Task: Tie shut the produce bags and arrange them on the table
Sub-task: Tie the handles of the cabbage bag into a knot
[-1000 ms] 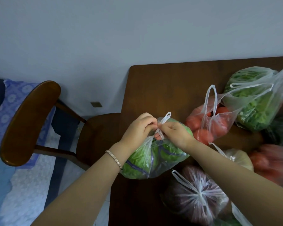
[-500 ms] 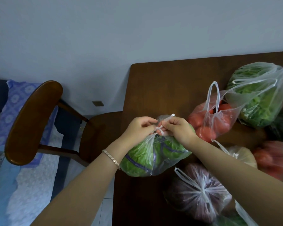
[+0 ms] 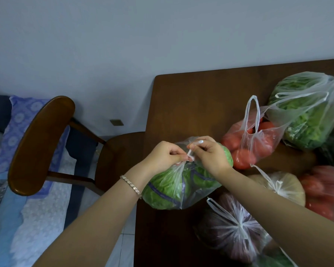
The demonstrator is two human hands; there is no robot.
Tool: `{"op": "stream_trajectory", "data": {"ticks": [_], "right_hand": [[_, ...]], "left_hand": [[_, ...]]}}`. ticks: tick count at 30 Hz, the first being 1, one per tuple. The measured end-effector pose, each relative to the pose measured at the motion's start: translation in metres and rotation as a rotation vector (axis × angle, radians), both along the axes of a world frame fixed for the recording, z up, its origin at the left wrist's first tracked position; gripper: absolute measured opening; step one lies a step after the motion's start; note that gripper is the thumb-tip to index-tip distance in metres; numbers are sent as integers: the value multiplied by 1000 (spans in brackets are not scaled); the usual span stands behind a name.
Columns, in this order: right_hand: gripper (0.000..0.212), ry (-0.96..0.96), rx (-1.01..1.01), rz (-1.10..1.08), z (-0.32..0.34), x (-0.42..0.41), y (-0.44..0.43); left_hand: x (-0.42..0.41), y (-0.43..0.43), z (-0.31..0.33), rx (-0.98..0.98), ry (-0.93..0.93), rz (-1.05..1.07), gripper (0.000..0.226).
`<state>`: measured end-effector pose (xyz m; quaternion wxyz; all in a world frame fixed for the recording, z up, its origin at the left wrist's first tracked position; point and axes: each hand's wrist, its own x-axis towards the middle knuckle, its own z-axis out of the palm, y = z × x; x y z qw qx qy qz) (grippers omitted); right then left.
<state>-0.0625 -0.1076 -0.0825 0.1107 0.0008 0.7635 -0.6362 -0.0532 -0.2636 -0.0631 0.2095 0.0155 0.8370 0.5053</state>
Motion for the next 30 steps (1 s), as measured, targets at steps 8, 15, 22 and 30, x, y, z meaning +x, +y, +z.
{"op": "stream_trajectory", "data": {"ticks": [8,15,22,30], "right_hand": [[15,-61,57,-69,5,-1,0],[32,33,105,17,5,10,1],[20,281,521,278,5,10,-9],[14,307,702,398,8,0,-9]], "left_hand": [[14,15,-7,22,24,258,14],[11,21,-10,19,-86,389,12],[14,20,-8,-4,-69,359,12],[20,18,-8,27,40,394,11]]}}
